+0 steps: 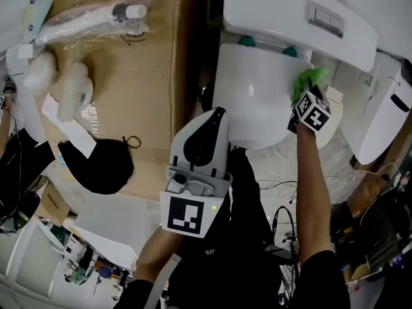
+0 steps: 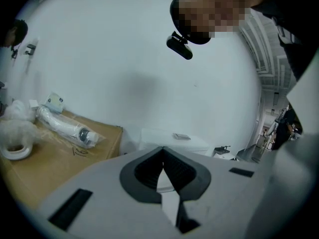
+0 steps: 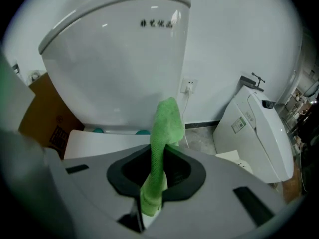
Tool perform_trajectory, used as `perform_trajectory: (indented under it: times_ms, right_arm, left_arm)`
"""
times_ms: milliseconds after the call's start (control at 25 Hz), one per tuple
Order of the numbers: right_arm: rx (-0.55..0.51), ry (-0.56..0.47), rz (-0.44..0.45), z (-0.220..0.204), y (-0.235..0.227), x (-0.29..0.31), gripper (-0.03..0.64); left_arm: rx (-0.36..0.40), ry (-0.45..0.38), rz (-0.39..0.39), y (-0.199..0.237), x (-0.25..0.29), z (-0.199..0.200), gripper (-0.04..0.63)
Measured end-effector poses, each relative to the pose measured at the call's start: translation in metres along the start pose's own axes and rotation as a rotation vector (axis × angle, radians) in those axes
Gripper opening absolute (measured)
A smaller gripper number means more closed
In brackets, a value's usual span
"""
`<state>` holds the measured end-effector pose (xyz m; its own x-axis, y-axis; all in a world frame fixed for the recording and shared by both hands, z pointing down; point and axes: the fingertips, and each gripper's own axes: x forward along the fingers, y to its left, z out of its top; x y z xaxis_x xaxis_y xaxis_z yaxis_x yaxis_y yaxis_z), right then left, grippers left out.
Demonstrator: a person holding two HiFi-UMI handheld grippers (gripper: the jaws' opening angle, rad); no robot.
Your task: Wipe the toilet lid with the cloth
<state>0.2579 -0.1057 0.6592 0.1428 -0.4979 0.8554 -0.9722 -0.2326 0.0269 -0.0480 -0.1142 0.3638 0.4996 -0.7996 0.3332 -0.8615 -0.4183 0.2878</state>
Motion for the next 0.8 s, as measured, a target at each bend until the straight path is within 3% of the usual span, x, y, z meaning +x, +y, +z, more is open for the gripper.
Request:
perform_trajectory:
  times_ms: [240,480,800]
  right_arm:
    - [-0.020,0.073,0.035,-0.026,0.025,0.045,0.061]
    - [0.028,0.073,0.060,-0.021,0.034,0.051,0.060]
    - [-0.024,0.073,0.097,-0.018,0.064,0.053,0.060]
  left_arm:
    - [-0.025,0.031,0.007,0.019,0.004,-0.026,0.009]
    - [-0.038,0.017,0.012,0.024,0.001,-0.029,0.009]
    - [-0.059,0.005,0.028,0.031,-0.005,-0.027,0.009]
